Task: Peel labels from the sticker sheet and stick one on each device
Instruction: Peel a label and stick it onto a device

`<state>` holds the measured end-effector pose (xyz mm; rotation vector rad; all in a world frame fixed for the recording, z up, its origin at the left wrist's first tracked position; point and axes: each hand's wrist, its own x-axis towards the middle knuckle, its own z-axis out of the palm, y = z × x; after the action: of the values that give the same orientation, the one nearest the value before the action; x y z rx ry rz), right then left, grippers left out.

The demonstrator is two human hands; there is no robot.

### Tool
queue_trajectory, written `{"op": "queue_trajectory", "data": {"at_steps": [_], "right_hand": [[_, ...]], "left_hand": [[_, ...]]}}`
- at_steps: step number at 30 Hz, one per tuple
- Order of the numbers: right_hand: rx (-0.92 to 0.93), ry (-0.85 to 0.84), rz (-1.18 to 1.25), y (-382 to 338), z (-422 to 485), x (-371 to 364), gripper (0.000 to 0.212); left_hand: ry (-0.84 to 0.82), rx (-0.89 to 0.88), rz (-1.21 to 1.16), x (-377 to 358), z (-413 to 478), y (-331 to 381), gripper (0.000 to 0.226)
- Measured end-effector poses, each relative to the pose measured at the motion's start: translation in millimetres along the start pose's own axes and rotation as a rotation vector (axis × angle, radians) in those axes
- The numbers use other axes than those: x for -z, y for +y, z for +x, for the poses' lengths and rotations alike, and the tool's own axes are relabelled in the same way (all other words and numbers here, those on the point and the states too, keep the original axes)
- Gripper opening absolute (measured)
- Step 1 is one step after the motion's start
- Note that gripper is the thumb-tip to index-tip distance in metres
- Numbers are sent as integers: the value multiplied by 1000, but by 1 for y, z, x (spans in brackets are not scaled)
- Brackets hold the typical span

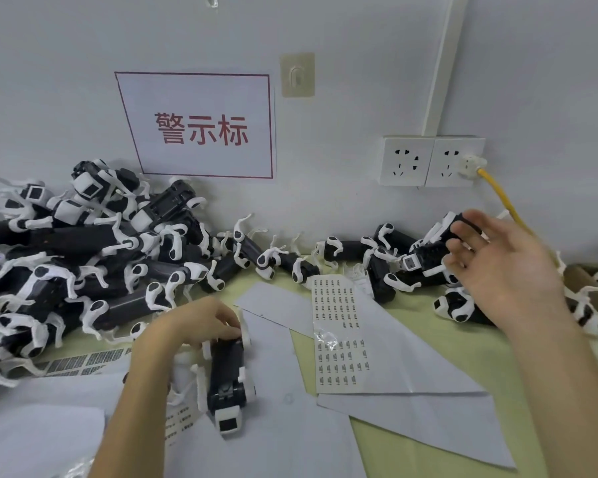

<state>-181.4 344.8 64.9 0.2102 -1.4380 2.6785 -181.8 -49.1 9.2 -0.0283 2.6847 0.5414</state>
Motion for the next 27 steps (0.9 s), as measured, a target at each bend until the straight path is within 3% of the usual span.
{"op": "queue_trajectory", "data": {"at_steps": [8, 13, 17, 22, 27], "right_hand": [[-47, 4, -15, 5, -1, -11, 30], [-62, -1, -2, 8, -4, -17, 40], [-70, -23, -15, 12, -5, -22, 43], [-96, -48, -132, 22, -6, -32, 35], [-323, -173, -581, 31, -11, -46, 31]], "left_hand": [[-100, -86, -12, 6, -14, 12, 12], [-188, -136, -15, 5, -16, 23, 37], [-234, -294, -134, 2, -20, 32, 22], [-4, -531, -457, 13, -28, 39, 9], [520, -670, -674, 14, -35, 70, 13]]}}
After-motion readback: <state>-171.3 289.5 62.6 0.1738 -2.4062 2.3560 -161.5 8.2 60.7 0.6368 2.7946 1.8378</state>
